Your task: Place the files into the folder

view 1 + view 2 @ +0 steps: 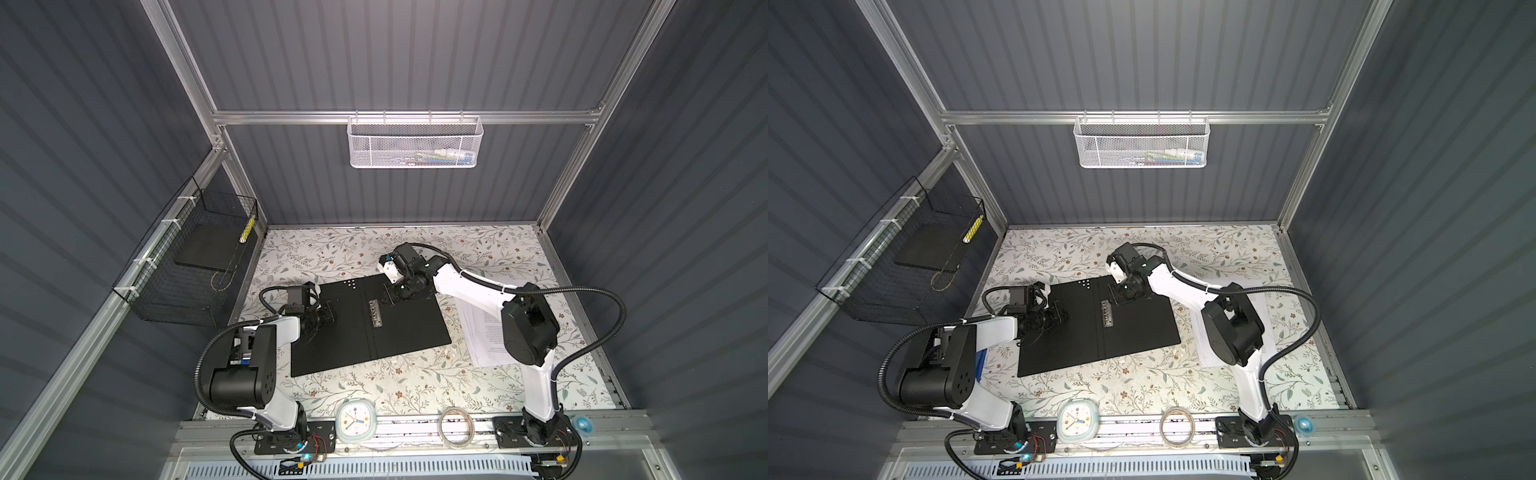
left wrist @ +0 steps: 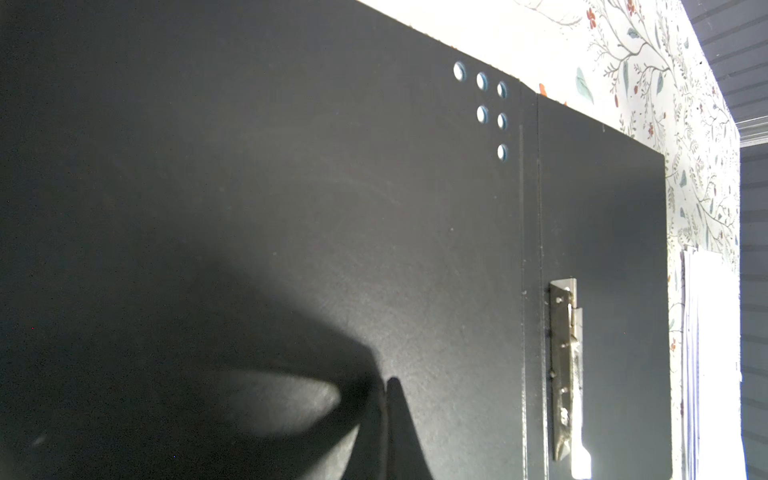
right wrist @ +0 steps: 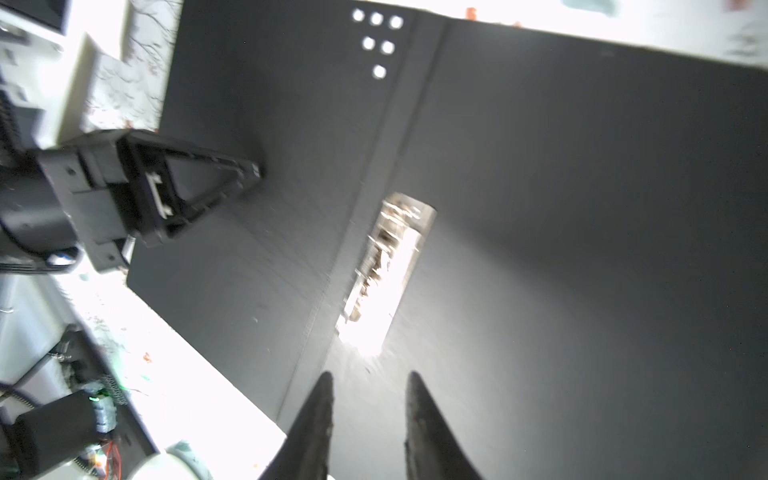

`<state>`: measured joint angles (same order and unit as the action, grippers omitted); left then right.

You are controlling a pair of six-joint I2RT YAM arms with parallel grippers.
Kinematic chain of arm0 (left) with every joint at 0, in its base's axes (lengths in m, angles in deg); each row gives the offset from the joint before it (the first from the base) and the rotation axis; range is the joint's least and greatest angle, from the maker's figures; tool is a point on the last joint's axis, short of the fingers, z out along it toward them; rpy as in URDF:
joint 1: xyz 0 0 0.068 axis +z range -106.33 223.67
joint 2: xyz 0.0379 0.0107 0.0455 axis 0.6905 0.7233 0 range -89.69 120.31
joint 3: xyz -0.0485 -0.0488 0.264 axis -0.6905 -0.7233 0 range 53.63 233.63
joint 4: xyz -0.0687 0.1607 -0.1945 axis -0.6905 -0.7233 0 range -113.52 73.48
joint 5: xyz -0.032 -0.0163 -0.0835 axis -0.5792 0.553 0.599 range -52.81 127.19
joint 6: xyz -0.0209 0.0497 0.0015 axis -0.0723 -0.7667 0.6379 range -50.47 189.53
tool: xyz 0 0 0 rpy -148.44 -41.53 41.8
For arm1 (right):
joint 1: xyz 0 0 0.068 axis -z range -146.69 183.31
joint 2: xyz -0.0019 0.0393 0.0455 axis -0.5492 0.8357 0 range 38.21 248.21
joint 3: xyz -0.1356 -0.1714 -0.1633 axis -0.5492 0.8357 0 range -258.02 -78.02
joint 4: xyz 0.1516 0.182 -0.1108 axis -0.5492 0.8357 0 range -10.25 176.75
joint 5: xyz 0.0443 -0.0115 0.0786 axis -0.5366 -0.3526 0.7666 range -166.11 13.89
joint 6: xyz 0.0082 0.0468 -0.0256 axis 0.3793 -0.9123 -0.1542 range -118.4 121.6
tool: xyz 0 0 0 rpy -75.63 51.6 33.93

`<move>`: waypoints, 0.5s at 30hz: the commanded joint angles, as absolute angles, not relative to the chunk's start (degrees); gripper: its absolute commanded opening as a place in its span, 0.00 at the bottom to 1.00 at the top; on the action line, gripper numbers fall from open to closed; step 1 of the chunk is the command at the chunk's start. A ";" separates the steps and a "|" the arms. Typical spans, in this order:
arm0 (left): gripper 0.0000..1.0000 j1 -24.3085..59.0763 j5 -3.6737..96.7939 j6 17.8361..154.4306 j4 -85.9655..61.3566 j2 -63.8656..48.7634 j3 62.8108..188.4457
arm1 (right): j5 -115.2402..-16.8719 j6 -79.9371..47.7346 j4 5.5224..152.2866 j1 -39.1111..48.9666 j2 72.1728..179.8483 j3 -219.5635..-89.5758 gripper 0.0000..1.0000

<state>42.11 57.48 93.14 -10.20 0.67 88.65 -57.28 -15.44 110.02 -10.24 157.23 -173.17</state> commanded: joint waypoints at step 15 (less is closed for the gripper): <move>0.00 41.92 55.43 92.53 -16.60 3.69 87.64 | -50.86 -14.22 108.67 -11.25 164.68 -174.36 0.27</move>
<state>42.11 58.03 93.14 -10.20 1.09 89.05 -52.47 -15.35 108.55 -11.20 164.18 -173.72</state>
